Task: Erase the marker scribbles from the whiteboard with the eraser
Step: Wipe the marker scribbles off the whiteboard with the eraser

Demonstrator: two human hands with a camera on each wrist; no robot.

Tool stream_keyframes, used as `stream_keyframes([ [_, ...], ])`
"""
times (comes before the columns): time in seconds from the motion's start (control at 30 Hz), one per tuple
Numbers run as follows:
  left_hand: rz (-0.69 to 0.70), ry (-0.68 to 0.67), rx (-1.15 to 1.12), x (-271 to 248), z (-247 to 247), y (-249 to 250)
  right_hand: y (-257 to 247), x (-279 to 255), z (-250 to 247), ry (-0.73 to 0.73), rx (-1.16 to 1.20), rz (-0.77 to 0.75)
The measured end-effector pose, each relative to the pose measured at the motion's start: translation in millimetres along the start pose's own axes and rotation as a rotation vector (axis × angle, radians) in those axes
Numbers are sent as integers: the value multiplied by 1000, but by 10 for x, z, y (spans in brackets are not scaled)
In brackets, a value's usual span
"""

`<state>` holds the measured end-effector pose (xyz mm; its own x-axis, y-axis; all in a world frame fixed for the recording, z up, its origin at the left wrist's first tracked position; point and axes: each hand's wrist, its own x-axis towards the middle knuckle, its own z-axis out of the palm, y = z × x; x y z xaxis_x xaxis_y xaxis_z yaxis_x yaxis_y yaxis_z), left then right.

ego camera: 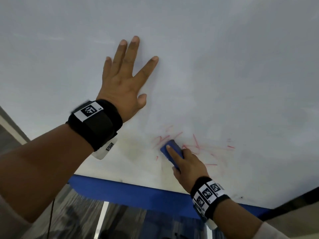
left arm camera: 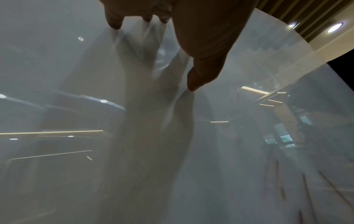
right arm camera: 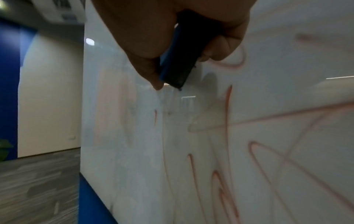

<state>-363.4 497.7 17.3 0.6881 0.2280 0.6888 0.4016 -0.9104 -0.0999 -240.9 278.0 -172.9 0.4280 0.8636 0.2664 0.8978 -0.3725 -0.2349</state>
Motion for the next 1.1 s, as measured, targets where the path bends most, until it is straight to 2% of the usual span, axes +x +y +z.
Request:
stream_keyframes([
  [0.07, 10, 11, 0, -18, 1, -51, -30, 110, -90, 50, 3, 1],
  [0.17, 7, 9, -11, -45, 22, -94, -110, 430, -509, 351, 62, 25],
  [0.23, 13, 41, -18, -66, 50, -114, -165, 551, -611, 438, 87, 110],
  [0.3, 17, 50, -24, -95, 85, -136, -231, 488, -437, 337, 100, 128],
  [0.4, 20, 58, -28, -152, 129, -173, -172, 137, 155, 38, 8, 15],
  [0.47, 33, 66, -23, -196, 161, -206, -131, 67, 261, -49, -29, 20],
  [0.53, 35, 70, -17, -240, 190, -243, -210, 213, 83, 72, 12, 48],
  [0.63, 23, 60, -24, -312, 239, -262, -348, 490, -251, 369, 106, 121],
  [0.67, 19, 65, -26, -328, 254, -261, -375, 543, -257, 404, 126, 153],
  [0.73, 16, 67, -29, -348, 282, -258, -432, 518, -87, 325, 115, 134],
  [0.83, 9, 69, -22, -391, 310, -273, -317, 162, 525, 15, -21, 24],
  [0.9, 4, 59, -23, -434, 331, -285, -232, 30, 675, -94, -70, 46],
  [0.97, 5, 61, -31, -463, 346, -293, -289, 131, 540, -12, -57, 58],
  [1.07, -6, 54, -43, -496, 362, -285, -416, 392, 134, 311, 45, 44],
  [1.1, -14, 50, -44, -504, 363, -279, -437, 450, 49, 367, 71, 79],
])
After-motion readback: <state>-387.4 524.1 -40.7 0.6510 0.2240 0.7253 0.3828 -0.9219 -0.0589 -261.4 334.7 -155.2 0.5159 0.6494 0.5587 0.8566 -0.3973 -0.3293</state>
